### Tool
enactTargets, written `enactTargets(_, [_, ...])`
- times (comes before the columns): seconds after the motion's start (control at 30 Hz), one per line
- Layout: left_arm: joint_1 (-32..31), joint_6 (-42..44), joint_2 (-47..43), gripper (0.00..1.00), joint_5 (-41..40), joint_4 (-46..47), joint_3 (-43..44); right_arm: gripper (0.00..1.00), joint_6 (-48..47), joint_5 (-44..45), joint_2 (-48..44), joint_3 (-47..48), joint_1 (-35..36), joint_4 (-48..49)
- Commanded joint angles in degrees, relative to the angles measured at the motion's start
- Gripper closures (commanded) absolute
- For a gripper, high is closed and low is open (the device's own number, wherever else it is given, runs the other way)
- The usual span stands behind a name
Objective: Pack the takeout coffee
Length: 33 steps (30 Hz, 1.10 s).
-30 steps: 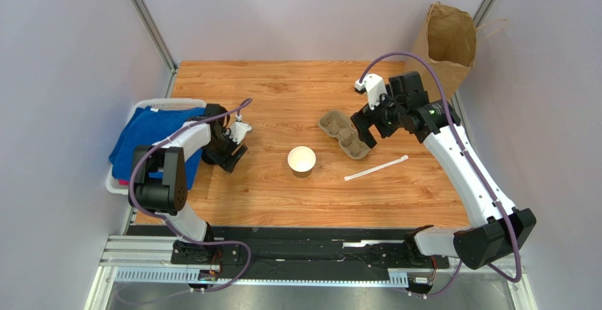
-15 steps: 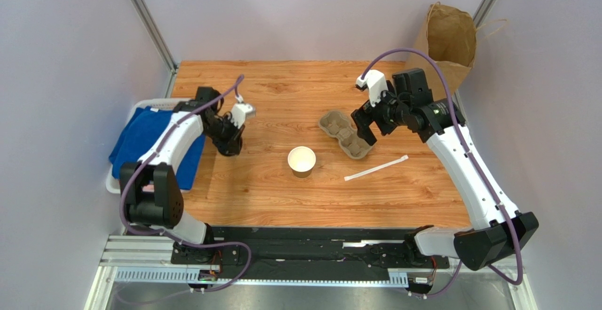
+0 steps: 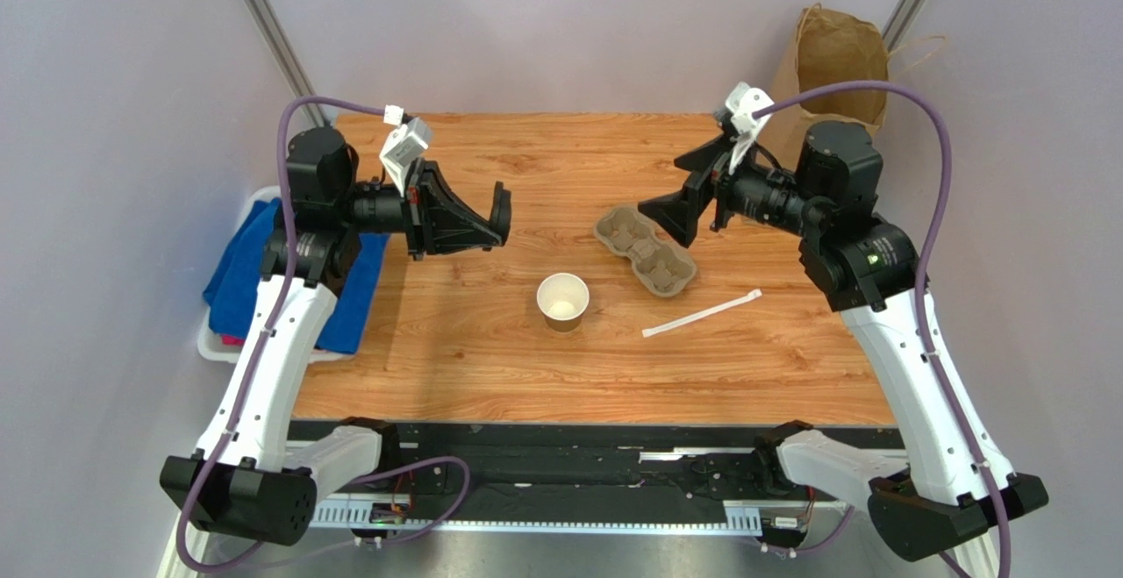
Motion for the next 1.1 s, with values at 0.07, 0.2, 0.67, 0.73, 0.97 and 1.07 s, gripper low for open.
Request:
enactTargets(0.07, [-2.45,-32.22,-1.37,1.00,-0.63,37.56,-3.89,0.27,26.96,-8.90,2.16,0.33,3.32,19.23])
enactTargets(0.2, [-3.32,-39.00,0.47,0.99,-5.21,44.61,-2.76,0.39,39.54,-9.87,4.09,-2.40,6.05,27.87])
enactTargets(0.67, [-5.88,-44.71,1.01,1.00,-7.41,52.17,-3.01,0.43,31.31,-5.13,12.19,6.30,15.64,25.69])
enactTargets(0.73, [-5.88,-45.33,0.92,1.00,-6.80,53.14,-2.93,0.43,30.51,-5.74,12.27,5.69,15.55,26.12])
enactTargets(0.97, [-5.97,-45.16,0.65,1.00,-6.53,52.97,-3.28,0.48,34.02,-12.33,12.72,5.42,17.12,30.96])
enactTargets(1.07, [-5.97,-45.07,1.09,1.00,-7.41,53.14,-3.10,0.48,31.22,-12.42,12.63,5.68,19.84,29.82])
